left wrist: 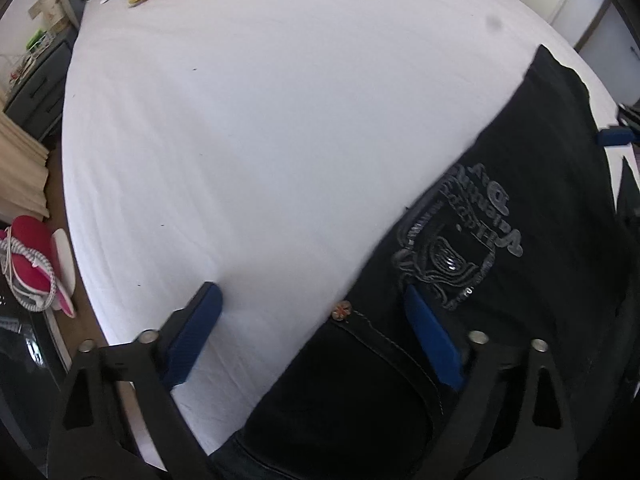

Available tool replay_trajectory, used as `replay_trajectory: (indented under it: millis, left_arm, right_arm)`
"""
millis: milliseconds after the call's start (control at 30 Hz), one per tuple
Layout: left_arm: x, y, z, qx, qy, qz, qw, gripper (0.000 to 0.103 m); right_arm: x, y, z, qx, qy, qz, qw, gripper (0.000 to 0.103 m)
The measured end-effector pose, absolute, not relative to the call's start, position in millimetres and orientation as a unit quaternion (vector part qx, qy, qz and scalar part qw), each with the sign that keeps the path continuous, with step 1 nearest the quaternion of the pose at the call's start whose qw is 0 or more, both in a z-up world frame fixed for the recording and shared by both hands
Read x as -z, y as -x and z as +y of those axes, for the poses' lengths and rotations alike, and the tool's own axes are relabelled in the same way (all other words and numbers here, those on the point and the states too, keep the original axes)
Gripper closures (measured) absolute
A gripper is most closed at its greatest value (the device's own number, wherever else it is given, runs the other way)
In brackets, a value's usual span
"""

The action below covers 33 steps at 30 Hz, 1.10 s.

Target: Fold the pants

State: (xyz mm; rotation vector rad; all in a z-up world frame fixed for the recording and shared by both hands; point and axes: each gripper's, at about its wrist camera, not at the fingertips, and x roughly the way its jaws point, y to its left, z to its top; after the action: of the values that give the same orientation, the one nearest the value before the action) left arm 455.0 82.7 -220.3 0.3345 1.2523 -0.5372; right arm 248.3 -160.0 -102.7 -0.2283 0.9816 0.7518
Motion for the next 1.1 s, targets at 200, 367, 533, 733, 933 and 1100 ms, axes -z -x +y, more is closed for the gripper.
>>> replay_trajectory:
  millis: [200, 367, 533, 733, 933, 1100]
  left_arm:
    - [217, -454, 76, 0.255, -0.151, 0.575, 0.763, 0.089]
    - [204, -431, 72, 0.241, -0.182, 0.532, 0.791, 0.094]
    - [186, -405, 84, 0.237, -0.179, 0.483, 0.824, 0.094]
    - [149, -370, 93, 0.238, -0.182, 0.445, 0.844, 0.094]
    - [146, -337, 91, 0.243, -0.182, 0.441, 0.844, 0.094]
    - [140, -319, 87, 0.243, -0.163, 0.438, 0.850, 0.094]
  right_arm:
    - [107, -269, -144, -0.358, 0.131, 0.468, 0.797, 0.037]
    - [104, -287, -130, -0.366, 0.159, 0.464, 0.791, 0.038]
    - [108, -309, -112, -0.376, 0.201, 0.473, 0.771, 0.038]
    - [116, -329, -82, -0.396, 0.251, 0.478, 0.743, 0.038]
    - [132, -342, -66, -0.415, 0.257, 0.514, 0.705, 0.080]
    - [116, -321, -69, -0.415, 0.255, 0.494, 0.720, 0.093]
